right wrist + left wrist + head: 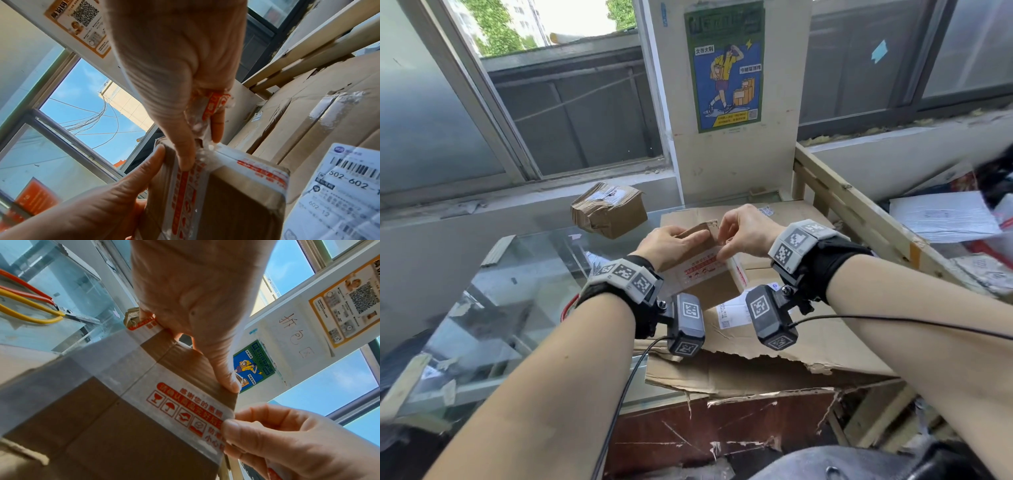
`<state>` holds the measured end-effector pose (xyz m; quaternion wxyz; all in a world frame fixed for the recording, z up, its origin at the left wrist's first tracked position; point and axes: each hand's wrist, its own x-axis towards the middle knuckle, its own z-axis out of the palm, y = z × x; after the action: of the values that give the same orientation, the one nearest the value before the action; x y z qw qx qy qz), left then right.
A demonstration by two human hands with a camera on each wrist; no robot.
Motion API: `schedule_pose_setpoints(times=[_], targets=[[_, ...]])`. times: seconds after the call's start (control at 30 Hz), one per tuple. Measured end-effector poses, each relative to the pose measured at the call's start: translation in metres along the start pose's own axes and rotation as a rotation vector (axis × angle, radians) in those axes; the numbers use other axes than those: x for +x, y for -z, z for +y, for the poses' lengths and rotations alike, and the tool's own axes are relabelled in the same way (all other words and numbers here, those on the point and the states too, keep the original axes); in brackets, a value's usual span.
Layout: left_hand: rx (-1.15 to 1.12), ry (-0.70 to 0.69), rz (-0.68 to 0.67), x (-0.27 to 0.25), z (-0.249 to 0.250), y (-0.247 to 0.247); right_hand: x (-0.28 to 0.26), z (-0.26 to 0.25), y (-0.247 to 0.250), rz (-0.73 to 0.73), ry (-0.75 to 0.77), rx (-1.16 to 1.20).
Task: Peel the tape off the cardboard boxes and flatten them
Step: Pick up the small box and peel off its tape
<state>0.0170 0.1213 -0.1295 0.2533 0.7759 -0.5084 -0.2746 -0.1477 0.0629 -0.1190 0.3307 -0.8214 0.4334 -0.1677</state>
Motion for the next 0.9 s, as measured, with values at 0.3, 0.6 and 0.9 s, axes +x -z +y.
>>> schedule_pose_setpoints(times=[0.3, 0.6, 0.9], targets=[[0.065, 0.103, -0.008, 0.009, 0.002, -0.024, -0.009, 0.011, -0.003, -0.06, -0.02, -0.023], [-0.15, 0.162, 0.062, 0.013, -0.01, -0.032, -0.004, 0.027, -0.016, 0.031, -0.064, -0.068], [-0.993, 0.352, -0.143, -0.005, -0.022, -0.006, -0.001, 0.034, -0.019, 0.075, -0.154, -0.159]])
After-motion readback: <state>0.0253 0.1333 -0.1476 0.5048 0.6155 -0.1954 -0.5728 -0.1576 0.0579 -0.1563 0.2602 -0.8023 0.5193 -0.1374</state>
